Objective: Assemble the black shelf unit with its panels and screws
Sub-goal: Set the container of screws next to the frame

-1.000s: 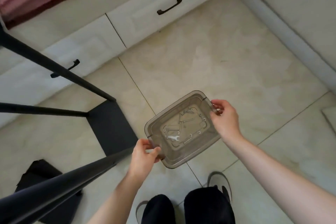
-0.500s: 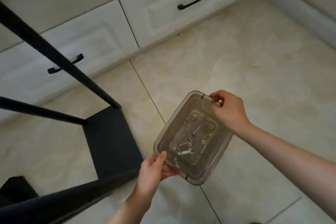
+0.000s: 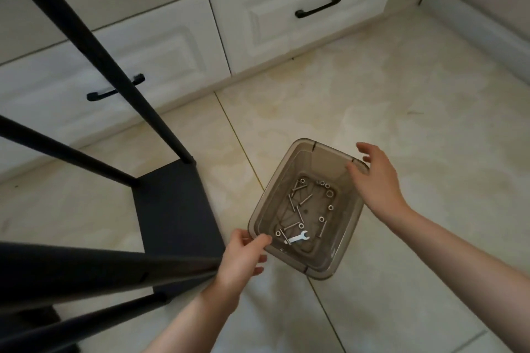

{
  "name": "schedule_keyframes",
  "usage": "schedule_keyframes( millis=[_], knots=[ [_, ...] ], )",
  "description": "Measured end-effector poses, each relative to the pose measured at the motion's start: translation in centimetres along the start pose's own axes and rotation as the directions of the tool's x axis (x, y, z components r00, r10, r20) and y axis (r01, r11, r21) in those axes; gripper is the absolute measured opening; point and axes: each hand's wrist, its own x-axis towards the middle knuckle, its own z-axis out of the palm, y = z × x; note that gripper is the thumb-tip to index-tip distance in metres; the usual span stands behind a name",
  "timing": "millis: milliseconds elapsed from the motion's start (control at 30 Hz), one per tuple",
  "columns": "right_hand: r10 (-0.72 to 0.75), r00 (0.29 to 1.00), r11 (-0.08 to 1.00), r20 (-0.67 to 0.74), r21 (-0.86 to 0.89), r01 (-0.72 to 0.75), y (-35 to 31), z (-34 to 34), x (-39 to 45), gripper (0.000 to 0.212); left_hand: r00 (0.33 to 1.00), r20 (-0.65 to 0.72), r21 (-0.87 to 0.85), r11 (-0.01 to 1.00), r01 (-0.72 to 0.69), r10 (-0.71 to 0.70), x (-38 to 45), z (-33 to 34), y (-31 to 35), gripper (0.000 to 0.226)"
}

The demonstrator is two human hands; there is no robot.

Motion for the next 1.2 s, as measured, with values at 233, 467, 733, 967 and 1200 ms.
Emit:
schedule_keyframes(
  millis=[233,467,733,967,1200],
  knots=[
    [0.319,0.914,0.834,0.252,0.382,-0.397,3.7,1.0,-8.7,0.05,0.988,0.091,-0.153,0.982,-0.11,0.125,1.6,0.1,0.8,0.031],
    [0.251,0.945,0.813,0.209,0.484,-0.323,4.1,1.2,-8.4,0.015,0.977,0.079,-0.23,0.957,-0.174,0.197,1.8,1.7,0.0,0.02],
    [0.248,0.962,0.88,0.117,0.387,-0.274,2.8,0.8,-3.2,0.018,0.969,0.11,-0.204,0.959,-0.195,0.221,1.2,4.6,0.3,0.017],
    [0.237,0.969,0.886,0.067,0.395,-0.244,2.6,1.8,-1.4,0.026,0.952,0.103,-0.17,0.948,-0.27,0.29,1.8,5.0,0.6,0.018],
    [0.188,0.981,0.915,0.053,0.354,-0.195,1.6,1.9,-1.4,0.037,0.942,0.063,-0.163,0.934,-0.317,0.331,1.9,5.1,0.8,0.017]
  ],
)
